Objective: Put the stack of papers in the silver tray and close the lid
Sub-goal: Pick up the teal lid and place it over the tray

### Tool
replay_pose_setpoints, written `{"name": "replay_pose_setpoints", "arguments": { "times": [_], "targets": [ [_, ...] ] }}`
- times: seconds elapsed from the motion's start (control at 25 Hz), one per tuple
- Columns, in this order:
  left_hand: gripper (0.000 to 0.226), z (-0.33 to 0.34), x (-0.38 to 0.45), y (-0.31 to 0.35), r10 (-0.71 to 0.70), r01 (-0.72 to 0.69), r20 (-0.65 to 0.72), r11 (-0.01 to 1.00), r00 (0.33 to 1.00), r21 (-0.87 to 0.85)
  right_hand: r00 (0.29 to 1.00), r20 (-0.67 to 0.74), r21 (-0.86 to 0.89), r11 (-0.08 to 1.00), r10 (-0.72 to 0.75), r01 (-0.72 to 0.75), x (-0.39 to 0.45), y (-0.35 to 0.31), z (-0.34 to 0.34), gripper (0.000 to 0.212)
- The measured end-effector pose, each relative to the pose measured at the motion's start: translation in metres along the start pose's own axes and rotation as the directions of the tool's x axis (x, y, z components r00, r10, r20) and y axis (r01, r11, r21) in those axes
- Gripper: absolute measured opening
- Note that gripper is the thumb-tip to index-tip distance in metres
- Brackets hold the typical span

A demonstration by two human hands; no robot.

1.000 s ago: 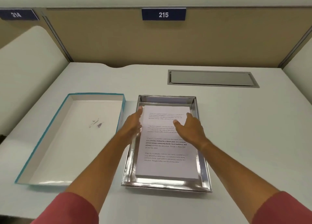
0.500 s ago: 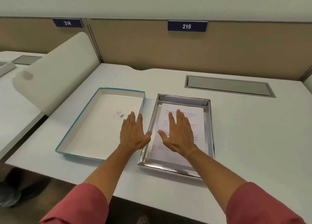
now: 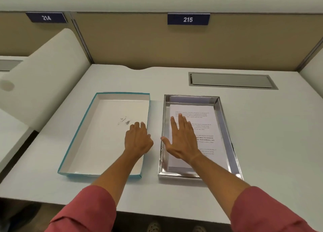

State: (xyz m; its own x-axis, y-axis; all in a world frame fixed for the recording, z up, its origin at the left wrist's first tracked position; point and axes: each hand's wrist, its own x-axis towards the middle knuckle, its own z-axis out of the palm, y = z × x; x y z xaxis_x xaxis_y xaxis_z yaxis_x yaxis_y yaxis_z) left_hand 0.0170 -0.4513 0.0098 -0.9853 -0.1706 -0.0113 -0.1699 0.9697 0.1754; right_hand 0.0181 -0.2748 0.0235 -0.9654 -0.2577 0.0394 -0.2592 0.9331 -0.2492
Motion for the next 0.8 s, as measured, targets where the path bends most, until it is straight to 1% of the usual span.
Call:
{"name": "replay_pose_setpoints", "arguments": {
  "times": [0.08,0.12,0.2,0.36,0.48,0.56,0.68,0.76,0.8],
  "targets": [
    [0.027,0.001,0.008,-0.003,0.028,-0.030,-0.025,0.997,0.999,-0.075,1.000,0.002,0.011,0.999,0.029,-0.030,0.002,-0.004,0.003,0.088],
    [0.023,0.000,0.011,-0.003,0.019,-0.020,-0.012,0.994,1.000,-0.110,0.999,0.001,0.014,0.999,0.042,-0.042,0.004,-0.007,0.004,0.088],
    [0.021,0.000,0.015,-0.004,0.009,-0.006,0.016,0.988,1.000,-0.151,0.998,-0.008,0.033,0.998,0.060,-0.060,0.004,-0.013,0.006,0.087],
    [0.016,-0.019,0.017,-0.002,0.021,-0.022,-0.007,0.968,1.000,-0.248,0.997,-0.017,0.068,0.995,0.075,-0.073,0.008,-0.021,0.006,0.086],
    [0.015,-0.057,0.021,-0.008,0.038,-0.066,-0.091,0.944,0.995,-0.324,0.998,-0.036,0.104,0.993,0.057,-0.053,0.015,-0.029,0.003,0.083],
    [0.014,-0.091,0.020,-0.017,-0.010,-0.052,-0.156,0.921,0.988,-0.387,0.999,-0.043,0.143,0.989,0.033,-0.027,0.022,-0.038,0.001,0.080],
    [0.012,-0.140,0.019,-0.037,-0.100,-0.038,-0.231,0.848,0.968,-0.528,0.998,-0.047,0.266,0.964,0.031,-0.017,0.033,-0.053,-0.006,0.076],
    [0.007,-0.172,0.018,-0.052,-0.187,-0.010,-0.232,0.759,0.955,-0.651,0.998,-0.041,0.403,0.915,0.044,-0.023,0.041,-0.063,-0.011,0.073],
    [0.004,-0.186,0.018,-0.058,-0.234,0.007,-0.217,0.695,0.948,-0.719,0.998,-0.027,0.480,0.877,0.053,-0.033,0.044,-0.068,-0.014,0.072]
  ]
}}
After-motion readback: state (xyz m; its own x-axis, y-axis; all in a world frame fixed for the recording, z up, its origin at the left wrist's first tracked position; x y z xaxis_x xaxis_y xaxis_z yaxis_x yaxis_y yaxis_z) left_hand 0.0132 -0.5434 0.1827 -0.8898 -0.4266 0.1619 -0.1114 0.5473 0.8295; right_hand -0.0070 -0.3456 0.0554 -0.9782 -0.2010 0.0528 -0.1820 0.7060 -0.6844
